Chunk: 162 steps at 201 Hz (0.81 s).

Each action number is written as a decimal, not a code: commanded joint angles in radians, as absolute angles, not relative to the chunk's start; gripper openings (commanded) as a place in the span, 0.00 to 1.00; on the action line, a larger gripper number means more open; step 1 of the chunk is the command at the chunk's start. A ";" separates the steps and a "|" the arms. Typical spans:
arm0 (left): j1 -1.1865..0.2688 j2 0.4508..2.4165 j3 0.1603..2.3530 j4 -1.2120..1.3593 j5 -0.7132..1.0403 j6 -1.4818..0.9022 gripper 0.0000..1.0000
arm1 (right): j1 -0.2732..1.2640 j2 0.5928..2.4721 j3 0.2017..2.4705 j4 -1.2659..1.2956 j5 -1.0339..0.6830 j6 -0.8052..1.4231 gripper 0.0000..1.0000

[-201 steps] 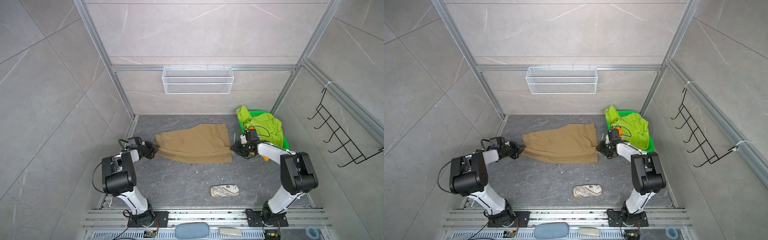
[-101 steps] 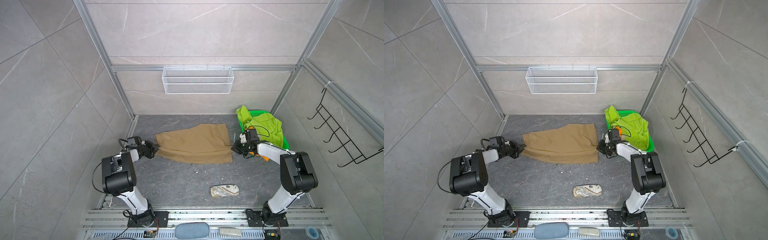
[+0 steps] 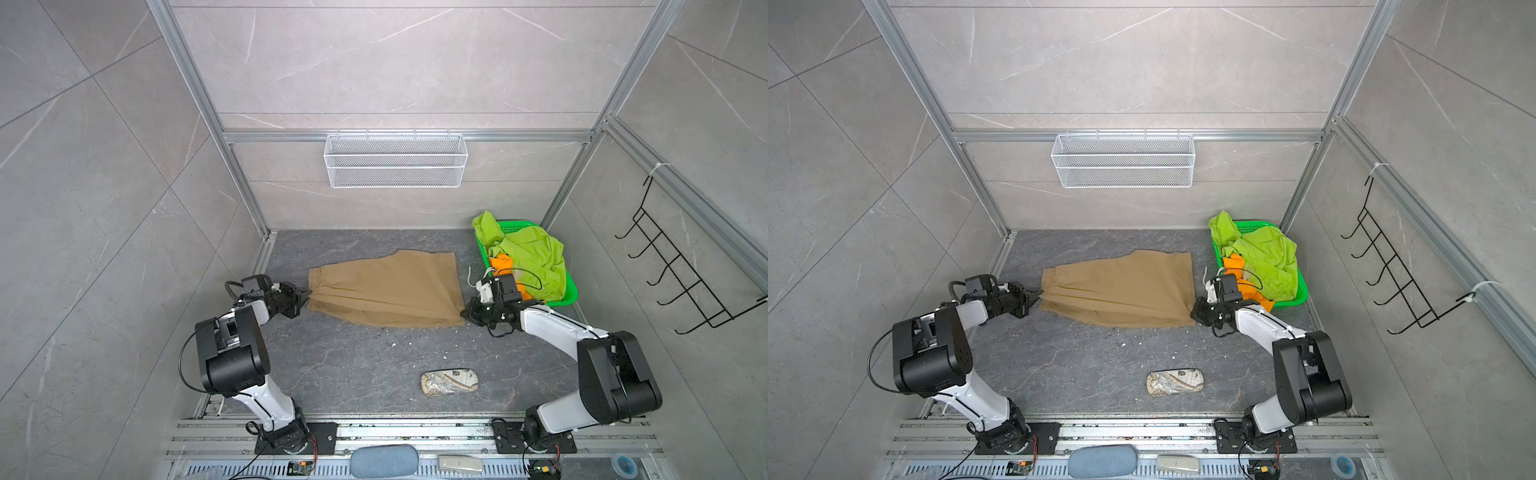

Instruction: Fold and stack the shorts

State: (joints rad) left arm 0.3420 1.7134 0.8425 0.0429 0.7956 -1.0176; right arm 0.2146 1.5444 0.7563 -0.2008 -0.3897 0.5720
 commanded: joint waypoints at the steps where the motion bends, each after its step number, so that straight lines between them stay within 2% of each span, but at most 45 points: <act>1: 0.349 1.716 0.830 0.073 0.808 -0.991 0.00 | 0.212 1.588 0.741 -0.156 -0.358 0.565 0.00; 31: 0.347 1.704 0.826 0.055 0.805 -0.978 0.00 | 0.213 1.617 0.761 -0.153 -0.356 0.564 0.01; 42: 0.347 1.691 0.830 0.031 0.798 -0.966 0.10 | 0.214 1.612 0.773 -0.168 -0.359 0.562 0.06; 55: 0.347 1.668 0.849 -0.036 0.774 -0.931 0.28 | 0.215 1.589 0.785 -0.200 -0.362 0.555 0.20; 70: 0.347 1.637 0.877 -0.119 0.751 -0.880 0.42 | 0.215 1.540 0.803 -0.257 -0.344 0.536 0.35; 108: 0.349 1.530 0.985 -0.347 0.629 -0.712 0.60 | 0.216 1.428 0.908 -0.409 -0.308 0.506 0.68; 116: 0.349 1.508 1.002 -0.361 0.609 -0.699 0.73 | 0.218 1.421 0.928 -0.407 -0.324 0.523 0.75; 121: 0.348 1.499 1.011 -0.362 0.604 -0.698 0.94 | 0.222 1.422 0.938 -0.399 -0.334 0.535 0.78; 124: 0.345 1.494 1.018 -0.363 0.602 -0.697 0.99 | 0.227 1.423 0.942 -0.392 -0.341 0.546 0.81; 145: 0.284 1.498 1.098 -0.388 0.603 -0.667 0.99 | 0.306 1.475 0.975 -0.301 -0.374 0.623 0.98; 162: 0.175 1.536 1.142 -0.363 0.596 -0.660 0.99 | 0.375 1.566 1.011 -0.239 -0.394 0.666 0.99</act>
